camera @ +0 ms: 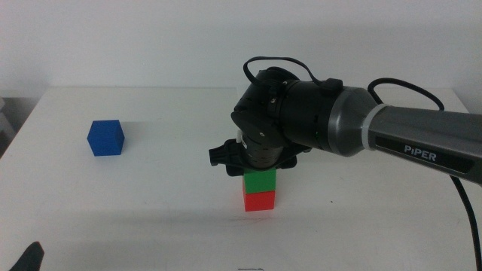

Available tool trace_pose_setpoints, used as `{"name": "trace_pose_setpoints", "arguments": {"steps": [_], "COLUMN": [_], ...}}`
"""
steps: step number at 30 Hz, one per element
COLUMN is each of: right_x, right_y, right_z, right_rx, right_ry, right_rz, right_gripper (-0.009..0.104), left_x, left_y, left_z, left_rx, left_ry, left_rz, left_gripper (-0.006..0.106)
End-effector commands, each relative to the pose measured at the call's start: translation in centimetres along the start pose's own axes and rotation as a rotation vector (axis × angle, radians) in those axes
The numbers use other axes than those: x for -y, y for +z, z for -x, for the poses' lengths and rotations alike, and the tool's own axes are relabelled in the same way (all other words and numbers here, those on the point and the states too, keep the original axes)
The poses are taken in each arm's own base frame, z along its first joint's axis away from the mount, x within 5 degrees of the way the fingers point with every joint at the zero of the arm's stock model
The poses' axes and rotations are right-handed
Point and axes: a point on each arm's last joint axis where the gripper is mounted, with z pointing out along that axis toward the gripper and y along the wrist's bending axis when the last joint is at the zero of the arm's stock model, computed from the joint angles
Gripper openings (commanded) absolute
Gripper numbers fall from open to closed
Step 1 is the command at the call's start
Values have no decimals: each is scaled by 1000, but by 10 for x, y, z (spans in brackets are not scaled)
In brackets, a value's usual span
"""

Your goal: Stack red cubes first, then green, then blue cubes in a specific spot.

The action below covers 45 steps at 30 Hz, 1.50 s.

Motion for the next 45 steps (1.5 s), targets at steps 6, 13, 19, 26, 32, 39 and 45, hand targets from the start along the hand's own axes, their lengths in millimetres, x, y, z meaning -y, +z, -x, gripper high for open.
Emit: {"name": "trace_pose_setpoints", "arguments": {"steps": [6, 13, 19, 26, 32, 39, 45], "right_x": [6, 28, 81, 148, 207, 217, 210], "right_y": [-35, -120, -219, -282, -308, -311, -306], "right_z": [20, 40, 23, -59, -132, -151, -145], "right_rx": [99, 190, 306, 492, 685, 670, 651], "right_ry": [18, -6, -151, -280, -256, -393, -446], "right_rz": [33, 61, 84, 270, 360, 337, 324], "right_gripper": [89, 94, 94, 94, 94, 94, 94], "left_x": [1, 1, 1, 1, 1, 1, 1], "left_y": [-2, -2, -2, -2, -2, -2, -2], "left_z": [9, 9, 9, 9, 9, 9, 9], "left_rx": [105, 105, 105, 105, 105, 105, 105], "left_ry": [-10, -10, -10, -10, -10, -10, -10], "left_rz": [-15, -15, -15, -15, -15, -15, -15], "left_gripper": [91, 91, 91, 91, 91, 91, 91]}}
